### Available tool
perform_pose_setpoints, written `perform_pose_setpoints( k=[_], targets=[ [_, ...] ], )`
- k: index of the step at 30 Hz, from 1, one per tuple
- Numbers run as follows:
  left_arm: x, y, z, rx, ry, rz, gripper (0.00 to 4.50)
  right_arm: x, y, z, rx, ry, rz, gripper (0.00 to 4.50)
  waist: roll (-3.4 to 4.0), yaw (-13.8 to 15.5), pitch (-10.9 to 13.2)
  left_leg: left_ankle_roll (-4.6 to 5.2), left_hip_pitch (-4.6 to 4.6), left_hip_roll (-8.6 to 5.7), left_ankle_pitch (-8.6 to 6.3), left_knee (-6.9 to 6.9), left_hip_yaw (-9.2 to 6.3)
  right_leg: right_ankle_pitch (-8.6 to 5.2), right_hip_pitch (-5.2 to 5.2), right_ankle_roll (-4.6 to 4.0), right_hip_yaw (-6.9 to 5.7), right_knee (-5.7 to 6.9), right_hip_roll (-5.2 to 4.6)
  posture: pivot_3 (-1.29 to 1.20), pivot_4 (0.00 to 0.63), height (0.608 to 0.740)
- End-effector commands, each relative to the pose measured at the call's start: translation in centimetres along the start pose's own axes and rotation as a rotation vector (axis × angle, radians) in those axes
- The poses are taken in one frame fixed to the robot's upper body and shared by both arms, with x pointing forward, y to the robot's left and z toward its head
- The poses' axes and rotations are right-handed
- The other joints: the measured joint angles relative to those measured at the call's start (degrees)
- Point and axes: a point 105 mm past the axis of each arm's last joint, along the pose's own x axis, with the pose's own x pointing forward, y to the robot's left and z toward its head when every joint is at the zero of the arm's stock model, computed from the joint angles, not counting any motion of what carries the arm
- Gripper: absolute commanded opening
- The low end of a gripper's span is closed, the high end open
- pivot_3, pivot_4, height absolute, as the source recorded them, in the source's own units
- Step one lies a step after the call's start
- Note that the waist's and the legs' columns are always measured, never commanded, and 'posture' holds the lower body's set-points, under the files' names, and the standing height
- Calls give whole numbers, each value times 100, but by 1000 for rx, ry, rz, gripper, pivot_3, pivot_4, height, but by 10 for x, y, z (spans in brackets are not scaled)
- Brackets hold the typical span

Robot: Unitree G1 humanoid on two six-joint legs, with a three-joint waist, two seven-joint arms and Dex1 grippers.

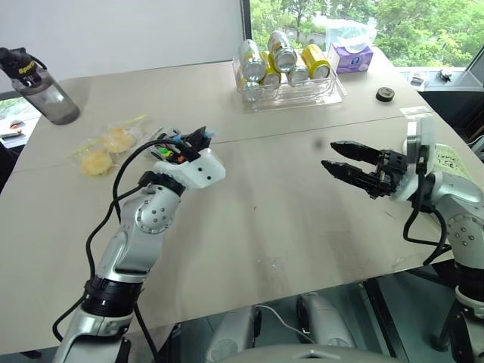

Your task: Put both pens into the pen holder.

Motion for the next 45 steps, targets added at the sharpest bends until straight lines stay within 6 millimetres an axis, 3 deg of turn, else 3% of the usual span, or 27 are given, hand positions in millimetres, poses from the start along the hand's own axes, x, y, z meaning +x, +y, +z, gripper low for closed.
perform_pose_setpoints(
  k=[1, 5, 15, 29, 34, 36, 39, 42, 45],
  targets=[
    [0, 14, 1, 17, -10, 48, 0, -3, 3, 9, -39, -27, 11, 2679, 0, 2, 0, 0, 0, 0, 0, 0, 0, 0, 0, 0, 0, 0, 0, 0, 150, 739],
    [0, 16, -3, 5, -2, 51, 0, -3, 3, 9, -41, -25, 7, 2679, 0, 11, 0, 0, 0, 0, 0, 0, 0, 0, 0, 0, 0, 0, 0, 0, 150, 739],
    [3, 29, -14, -19, 11, 77, 4474, -6, 3, 8, -48, -26, -3, 2737, 0, 54, 0, 0, -1, 0, 0, 3, -1, 0, 0, 0, -3, 2, 0, 0, 150, 739],
    [3, 34, -17, -24, 33, 107, 4474, -5, 3, 8, -51, -16, 1, 2737, 0, 53, 0, 0, 0, 0, 0, 4, 0, 0, 0, 0, -2, 3, 0, 0, 150, 739],
    [5, 27, -4, -123, -36, 78, 4474, -4, 1, 8, -58, -6, 4, 2737, 0, 54, -1, 0, 0, 0, 0, 5, 1, 0, 0, 0, -2, 3, 0, 0, 150, 739],
    [4, 22, 4, -216, -80, 41, 4474, -4, 0, 6, -59, 0, 3, 2737, 0, 53, -1, 0, -1, 0, 0, 6, 0, 0, 0, 0, -2, 3, 0, 0, 150, 739],
    [-3, 9, 16, -496, -137, -48, 4474, -6, -4, -3, -62, 25, -6, 2737, -1, 51, -1, 0, -3, 0, 0, 9, 0, 0, 0, 0, -3, 4, -1, 0, 150, 739],
    [-20, 0, 23, -784, -149, -102, 4474, -16, -13, -19, -76, 74, -40, 2737, -1, 23, -2, 0, -2, 0, 0, 10, 4, 0, 0, 0, 2, 3, -1, 0, 150, 739],
    [-42, -17, 17, -953, -72, -184, 4474, -29, -21, -39, -99, 137, -82, 2737, -1, 22, -2, 0, -1, 5, 0, 9, 2, 0, 0, 0, 1, 4, 3, 0, 150, 739]
  ],
)
